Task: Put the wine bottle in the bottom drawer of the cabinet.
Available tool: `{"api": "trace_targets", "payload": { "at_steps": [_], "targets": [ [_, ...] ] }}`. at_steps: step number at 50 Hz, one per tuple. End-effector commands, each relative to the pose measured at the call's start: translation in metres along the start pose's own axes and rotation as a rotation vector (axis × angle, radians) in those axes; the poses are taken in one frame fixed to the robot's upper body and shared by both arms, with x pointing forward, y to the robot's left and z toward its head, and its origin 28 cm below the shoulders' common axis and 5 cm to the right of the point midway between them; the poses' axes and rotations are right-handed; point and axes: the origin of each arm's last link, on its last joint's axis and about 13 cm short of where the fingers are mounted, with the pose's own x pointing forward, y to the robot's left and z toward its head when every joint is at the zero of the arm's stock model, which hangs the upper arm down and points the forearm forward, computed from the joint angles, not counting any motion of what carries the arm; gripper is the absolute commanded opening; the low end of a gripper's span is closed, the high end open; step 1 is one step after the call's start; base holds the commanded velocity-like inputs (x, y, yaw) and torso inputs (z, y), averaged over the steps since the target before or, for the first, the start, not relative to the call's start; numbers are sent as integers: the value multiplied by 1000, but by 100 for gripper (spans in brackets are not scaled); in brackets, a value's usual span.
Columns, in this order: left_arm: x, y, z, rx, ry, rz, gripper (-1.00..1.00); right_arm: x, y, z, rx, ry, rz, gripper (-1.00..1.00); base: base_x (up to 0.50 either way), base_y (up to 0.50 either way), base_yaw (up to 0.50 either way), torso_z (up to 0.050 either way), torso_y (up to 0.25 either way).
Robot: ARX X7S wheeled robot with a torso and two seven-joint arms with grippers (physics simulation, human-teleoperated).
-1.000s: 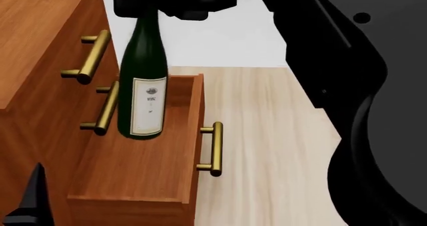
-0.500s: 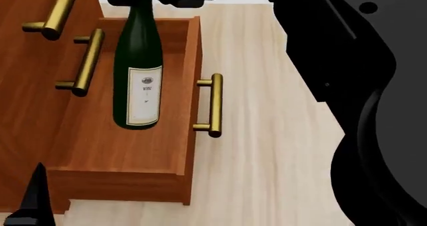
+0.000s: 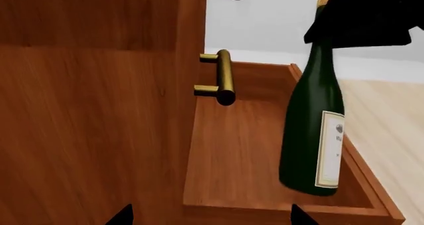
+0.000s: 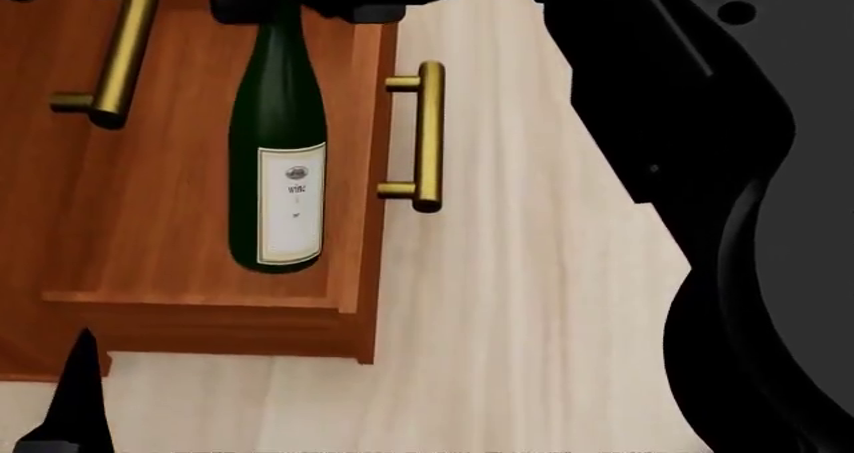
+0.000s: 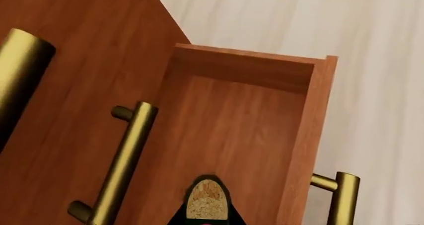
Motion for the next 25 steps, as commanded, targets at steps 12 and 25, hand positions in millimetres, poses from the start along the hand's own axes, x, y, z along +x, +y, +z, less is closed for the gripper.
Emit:
{"api": "trace_targets", "payload": {
  "at_steps": [12, 25],
  "targets": [
    [1, 0, -1, -6, 1, -1, 100, -3, 7, 0, 20, 27, 80, -100, 0, 0, 0, 0, -2],
    [1, 0, -2, -12, 5, -4, 100, 3, 6, -7, 6, 47, 72, -100, 0, 0, 0, 0, 0]
  ]
}}
